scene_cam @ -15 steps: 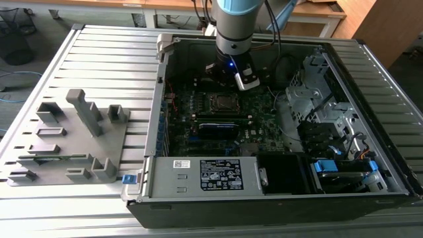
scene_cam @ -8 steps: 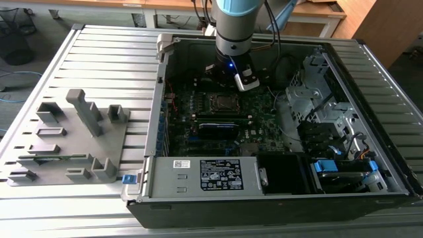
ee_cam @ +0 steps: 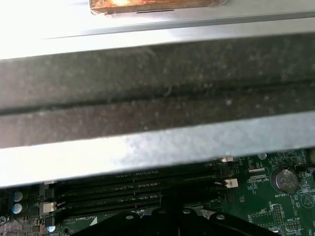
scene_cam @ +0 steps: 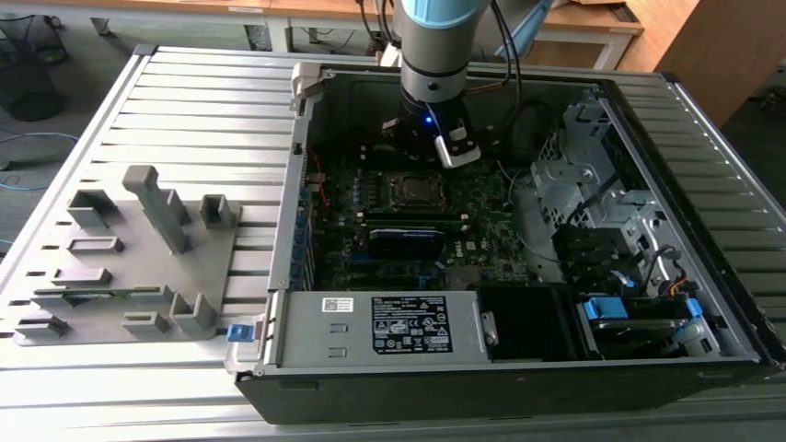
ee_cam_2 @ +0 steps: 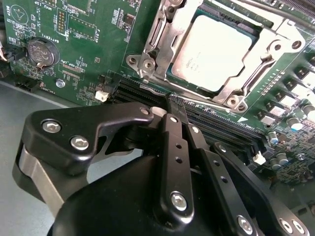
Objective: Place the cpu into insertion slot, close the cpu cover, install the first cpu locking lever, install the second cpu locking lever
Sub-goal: 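Install the first cpu locking lever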
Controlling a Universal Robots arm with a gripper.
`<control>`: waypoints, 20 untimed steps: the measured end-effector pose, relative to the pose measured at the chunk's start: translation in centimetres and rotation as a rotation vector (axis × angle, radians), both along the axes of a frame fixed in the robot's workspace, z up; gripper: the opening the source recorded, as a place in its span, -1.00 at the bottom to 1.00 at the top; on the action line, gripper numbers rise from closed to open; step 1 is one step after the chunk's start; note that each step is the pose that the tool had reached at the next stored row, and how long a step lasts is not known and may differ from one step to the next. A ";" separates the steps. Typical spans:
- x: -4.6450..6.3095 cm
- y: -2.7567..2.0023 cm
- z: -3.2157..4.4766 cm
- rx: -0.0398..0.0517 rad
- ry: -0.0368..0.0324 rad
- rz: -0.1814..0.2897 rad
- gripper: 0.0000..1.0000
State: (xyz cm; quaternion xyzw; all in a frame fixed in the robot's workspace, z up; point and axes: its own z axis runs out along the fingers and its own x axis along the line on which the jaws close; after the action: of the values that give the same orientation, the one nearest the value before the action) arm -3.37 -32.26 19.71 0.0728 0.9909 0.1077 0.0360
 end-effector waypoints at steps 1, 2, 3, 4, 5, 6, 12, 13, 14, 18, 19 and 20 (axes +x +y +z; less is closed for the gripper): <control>0.0 0.00 0.00 0.0000 0.0000 -0.002 -0.79; 0.0 0.00 0.00 0.0000 0.0000 -0.005 -0.79; 0.0 0.01 0.00 0.0000 0.0000 -0.009 -0.79; 0.0 0.02 0.00 -0.0001 0.0000 -0.014 -0.79; 0.0 0.03 0.00 -0.0001 0.0000 -0.018 -0.79; 0.0 0.04 0.00 0.0000 0.0001 -0.023 -0.79; 0.0 0.03 -0.01 0.0002 -0.0002 -0.030 -0.79; 0.0 0.00 -0.03 0.0000 -0.0006 -0.030 -0.79; -0.1 -0.04 -0.05 -0.0003 -0.0011 -0.030 -0.79; -0.3 -0.16 -0.11 -0.0026 -0.0025 -0.030 -0.79; -0.3 -0.16 -0.14 -0.0037 -0.0029 -0.030 -0.79; -0.3 -0.16 -0.17 -0.0051 -0.0031 -0.030 -0.79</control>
State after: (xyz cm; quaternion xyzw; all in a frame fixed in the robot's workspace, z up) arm -3.69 -32.42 19.54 0.0875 0.9899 0.1047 0.0394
